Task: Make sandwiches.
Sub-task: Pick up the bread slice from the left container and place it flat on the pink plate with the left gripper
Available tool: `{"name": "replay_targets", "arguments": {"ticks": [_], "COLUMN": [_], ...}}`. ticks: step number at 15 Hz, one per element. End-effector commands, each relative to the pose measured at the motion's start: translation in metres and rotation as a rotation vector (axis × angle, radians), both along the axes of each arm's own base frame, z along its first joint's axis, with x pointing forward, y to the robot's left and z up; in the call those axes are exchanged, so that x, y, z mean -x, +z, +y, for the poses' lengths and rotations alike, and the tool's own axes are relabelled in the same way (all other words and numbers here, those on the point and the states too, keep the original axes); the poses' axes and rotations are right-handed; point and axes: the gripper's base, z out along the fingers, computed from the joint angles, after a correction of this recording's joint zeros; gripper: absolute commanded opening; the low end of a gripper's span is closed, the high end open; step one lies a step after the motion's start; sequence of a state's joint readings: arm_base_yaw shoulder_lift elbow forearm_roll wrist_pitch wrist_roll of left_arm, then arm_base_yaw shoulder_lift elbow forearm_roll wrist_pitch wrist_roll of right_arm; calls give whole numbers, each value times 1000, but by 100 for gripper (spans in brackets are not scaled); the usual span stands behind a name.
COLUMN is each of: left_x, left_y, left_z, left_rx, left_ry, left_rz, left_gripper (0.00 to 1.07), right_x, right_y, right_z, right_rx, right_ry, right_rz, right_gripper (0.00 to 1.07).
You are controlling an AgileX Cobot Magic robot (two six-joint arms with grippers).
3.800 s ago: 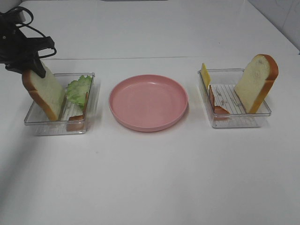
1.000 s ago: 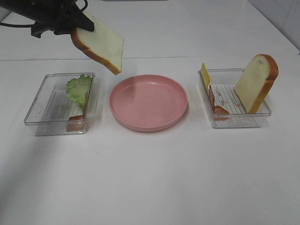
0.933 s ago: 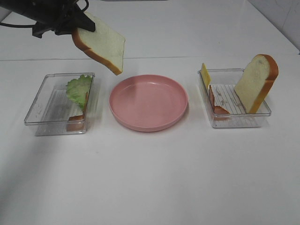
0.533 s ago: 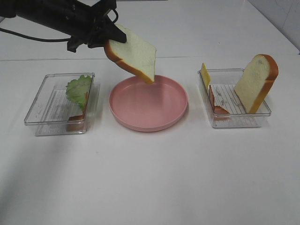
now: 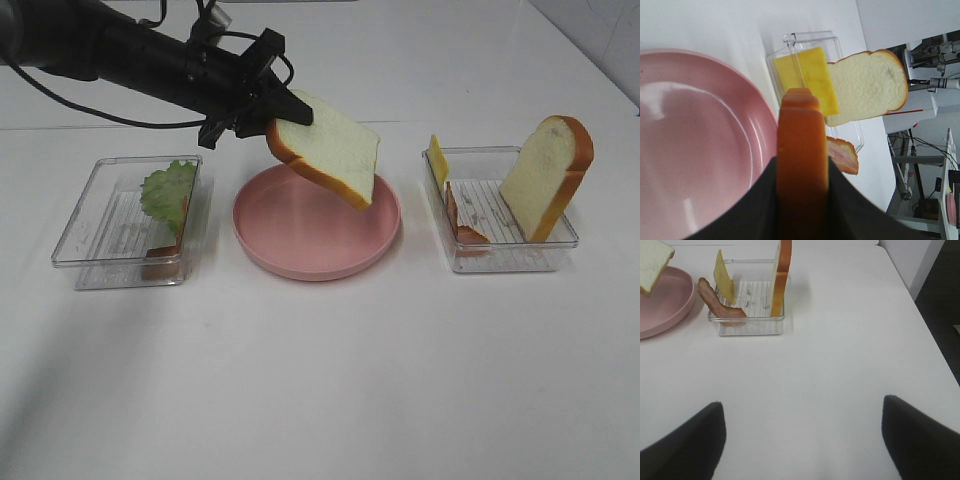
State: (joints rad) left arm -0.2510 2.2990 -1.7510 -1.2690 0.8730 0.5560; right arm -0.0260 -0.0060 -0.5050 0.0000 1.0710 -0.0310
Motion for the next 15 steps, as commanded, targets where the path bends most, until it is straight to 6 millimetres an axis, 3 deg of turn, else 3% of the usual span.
{"name": "replay_targets", "arguments": {"ticks": [1, 9, 15], "left_x": [1, -1, -2], "left_y": [-10, -27, -50], "left_z": [-7, -6, -9], "left_rx": [8, -51, -54], "left_ry": [-18, 20, 32], "left_rz": [43, 93, 138], "left_gripper": [0, 0, 0], "right_x": [1, 1, 1], "right_y": [1, 1, 1], "right_z": [0, 0, 0], "right_rx": [5, 5, 5], "right_ry": [-5, -5, -5], "right_rz": [-25, -25, -25], "right_gripper": [81, 81, 81]}}
